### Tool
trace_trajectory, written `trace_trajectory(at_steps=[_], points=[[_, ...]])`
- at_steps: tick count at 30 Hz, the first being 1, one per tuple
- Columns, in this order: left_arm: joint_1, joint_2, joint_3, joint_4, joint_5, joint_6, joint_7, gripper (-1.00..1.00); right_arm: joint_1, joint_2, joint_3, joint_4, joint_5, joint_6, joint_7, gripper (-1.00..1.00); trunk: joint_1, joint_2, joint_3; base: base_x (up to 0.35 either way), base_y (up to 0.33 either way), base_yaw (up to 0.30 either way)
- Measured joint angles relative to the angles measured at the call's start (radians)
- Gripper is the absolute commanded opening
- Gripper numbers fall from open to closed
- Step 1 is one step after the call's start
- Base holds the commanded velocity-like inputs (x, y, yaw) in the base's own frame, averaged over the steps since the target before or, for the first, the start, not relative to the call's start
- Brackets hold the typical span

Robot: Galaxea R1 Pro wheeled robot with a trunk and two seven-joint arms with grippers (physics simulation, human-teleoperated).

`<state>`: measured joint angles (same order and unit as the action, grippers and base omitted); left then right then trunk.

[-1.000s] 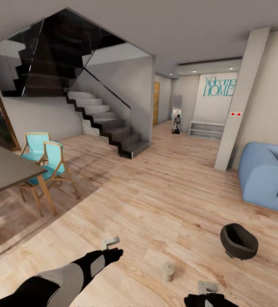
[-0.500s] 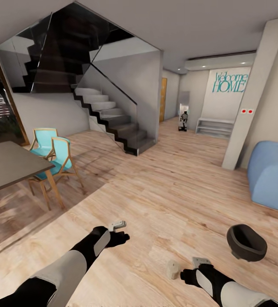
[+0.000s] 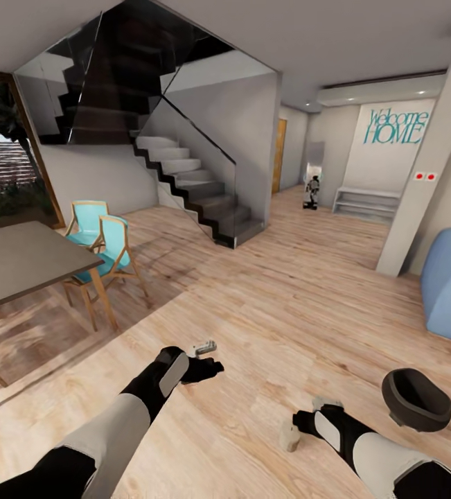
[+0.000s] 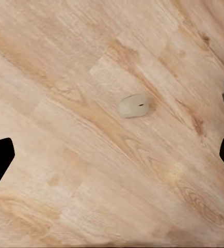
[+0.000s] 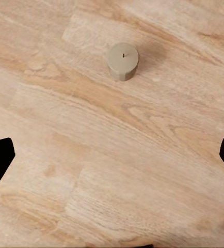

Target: Place each of the two pumpkins and all three candles from the living room inside a cabinet in the living room (use any cabinet), then make sure every cabinet is closed, and position the cauldron so it is next to a table in the living room.

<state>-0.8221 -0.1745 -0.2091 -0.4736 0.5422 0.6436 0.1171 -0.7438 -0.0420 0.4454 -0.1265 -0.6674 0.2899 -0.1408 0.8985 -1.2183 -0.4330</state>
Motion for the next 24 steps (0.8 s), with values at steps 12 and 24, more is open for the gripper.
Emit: trace_trajectory(at_steps=[12, 24], points=[[-0.002, 0.0, -0.181, -0.103, 0.0, 0.118, 0.001, 1.0, -0.011, -0.002, 0.0, -0.029, -0.03, 0.007, 0.009, 1.0, 0.0, 0.0, -0.019, 0.0, 0.0, -0.031], [-0.002, 0.0, -0.221, -0.106, 0.001, 0.078, -0.01, 1.0, -0.011, -0.001, 0.001, -0.033, -0.027, 0.009, 0.004, 1.0, 0.0, 0.0, -0.026, 0.0, 0.0, -0.027]])
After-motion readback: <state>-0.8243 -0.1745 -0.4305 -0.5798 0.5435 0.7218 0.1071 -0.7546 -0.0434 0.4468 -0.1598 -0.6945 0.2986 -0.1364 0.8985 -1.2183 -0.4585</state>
